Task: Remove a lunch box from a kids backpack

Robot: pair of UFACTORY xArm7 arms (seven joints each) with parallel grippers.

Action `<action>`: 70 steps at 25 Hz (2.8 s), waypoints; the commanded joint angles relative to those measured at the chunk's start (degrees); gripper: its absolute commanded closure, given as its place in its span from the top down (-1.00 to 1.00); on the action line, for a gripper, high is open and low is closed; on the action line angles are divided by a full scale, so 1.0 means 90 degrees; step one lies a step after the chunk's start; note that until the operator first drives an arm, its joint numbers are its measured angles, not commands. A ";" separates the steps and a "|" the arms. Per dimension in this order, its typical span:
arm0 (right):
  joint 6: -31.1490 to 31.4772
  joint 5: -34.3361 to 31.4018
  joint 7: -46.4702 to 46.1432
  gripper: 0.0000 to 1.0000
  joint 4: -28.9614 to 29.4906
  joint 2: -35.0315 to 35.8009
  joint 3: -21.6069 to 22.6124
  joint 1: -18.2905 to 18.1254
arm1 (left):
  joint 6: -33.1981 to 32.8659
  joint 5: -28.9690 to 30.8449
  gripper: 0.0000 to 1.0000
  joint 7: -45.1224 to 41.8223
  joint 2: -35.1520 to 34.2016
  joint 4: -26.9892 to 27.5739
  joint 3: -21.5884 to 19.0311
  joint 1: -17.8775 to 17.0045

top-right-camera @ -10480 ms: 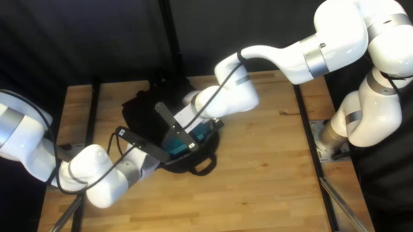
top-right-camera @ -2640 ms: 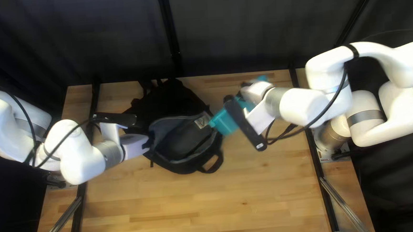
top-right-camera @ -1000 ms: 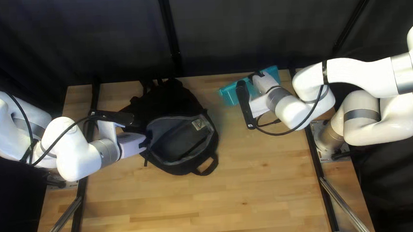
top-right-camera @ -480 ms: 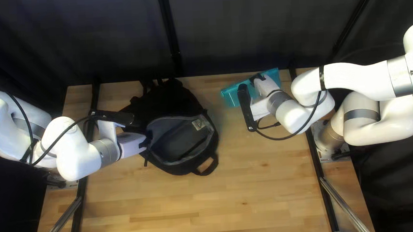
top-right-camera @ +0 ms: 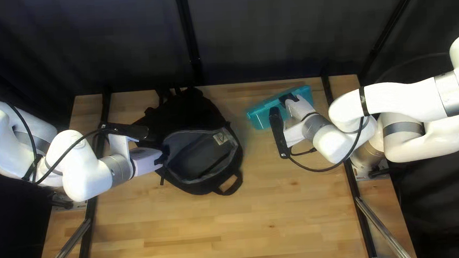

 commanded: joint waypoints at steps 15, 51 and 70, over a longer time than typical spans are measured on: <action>0.0831 0.1051 0.1102 -1.00 0.0095 0.0829 0.1501 0.0759 | 0.0011 0.0020 -1.00 -0.0076 0.0060 0.0003 -0.0052 -0.0016; 0.1096 0.0776 0.3475 1.00 0.0808 0.3369 0.2458 0.0404 | -0.0124 0.0095 -1.00 -0.0087 0.0121 0.0028 0.0002 0.0013; 0.1796 0.2671 -0.1228 1.00 0.0888 -0.0562 0.0403 0.1567 | -0.0199 0.0005 -1.00 0.0253 0.0071 0.0104 0.0130 -0.0006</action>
